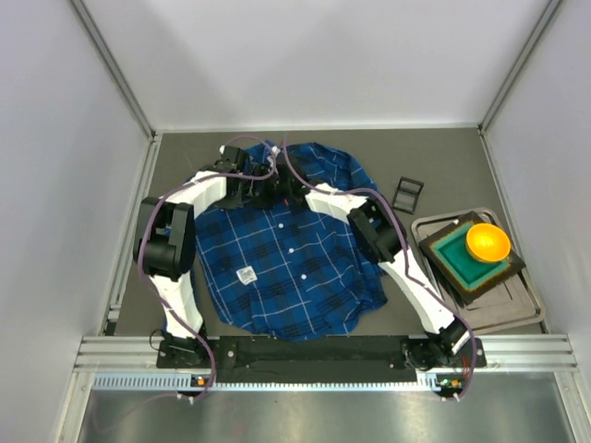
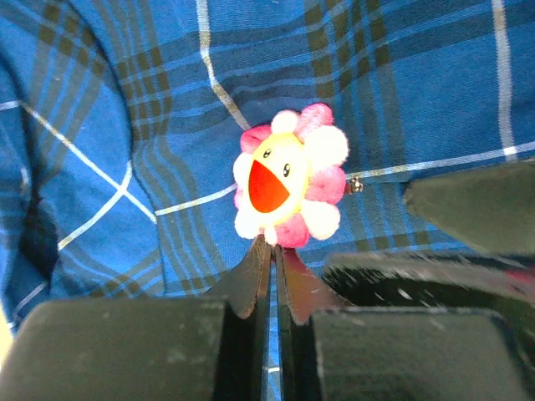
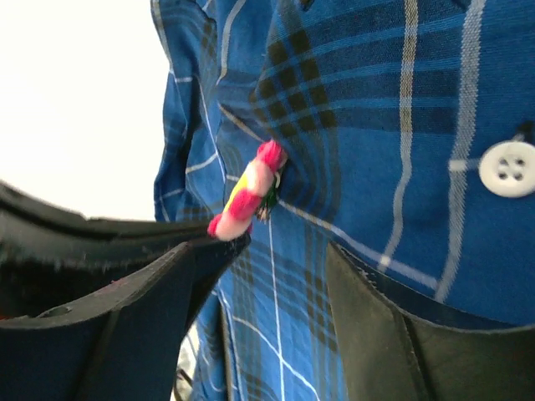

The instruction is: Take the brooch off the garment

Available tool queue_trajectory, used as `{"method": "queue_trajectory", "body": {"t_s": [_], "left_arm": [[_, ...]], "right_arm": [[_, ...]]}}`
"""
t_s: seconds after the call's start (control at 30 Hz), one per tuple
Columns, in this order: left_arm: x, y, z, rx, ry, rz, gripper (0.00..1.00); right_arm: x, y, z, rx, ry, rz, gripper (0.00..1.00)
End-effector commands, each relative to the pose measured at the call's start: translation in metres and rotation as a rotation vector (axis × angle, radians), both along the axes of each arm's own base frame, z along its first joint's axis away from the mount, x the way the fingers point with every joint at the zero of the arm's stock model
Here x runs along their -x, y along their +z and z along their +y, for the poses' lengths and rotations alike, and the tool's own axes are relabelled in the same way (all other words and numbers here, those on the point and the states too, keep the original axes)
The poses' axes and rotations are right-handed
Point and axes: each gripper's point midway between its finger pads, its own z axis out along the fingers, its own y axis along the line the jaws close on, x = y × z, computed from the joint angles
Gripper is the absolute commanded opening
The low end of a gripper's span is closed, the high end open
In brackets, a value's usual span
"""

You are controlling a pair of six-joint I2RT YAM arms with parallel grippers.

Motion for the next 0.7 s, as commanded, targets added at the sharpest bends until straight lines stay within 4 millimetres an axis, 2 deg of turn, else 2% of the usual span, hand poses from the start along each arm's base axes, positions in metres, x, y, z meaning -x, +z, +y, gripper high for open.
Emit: {"method": "queue_trajectory", "body": {"t_s": [0.0,0.03,0.13,0.23,0.47,0.67], "left_arm": [[-0.004,0.016,-0.009,0.169,0.005,0.007,0.0],[-0.003,0.015,-0.015,0.223,-0.003,0.021,0.0],[0.002,0.013,-0.014,0.291,0.021,0.061,0.0],[0.004,0.01,-0.016,0.34,0.039,0.081,0.0],[0.005,0.01,-0.02,0.449,0.081,0.101,0.0],[0.007,0.015,-0.019,0.489,0.1,0.11,0.0]], "right_arm": [[-0.004,0.066,-0.014,-0.045,0.062,-0.227,0.66],[-0.005,0.068,-0.017,-0.038,0.068,-0.256,0.66],[-0.002,0.067,-0.016,-0.033,0.09,-0.287,0.68],[-0.002,0.059,-0.019,-0.016,0.083,-0.312,0.66],[-0.002,0.051,-0.012,0.075,0.065,-0.418,0.33],[-0.009,0.045,-0.002,0.085,0.028,-0.453,0.15]]}}
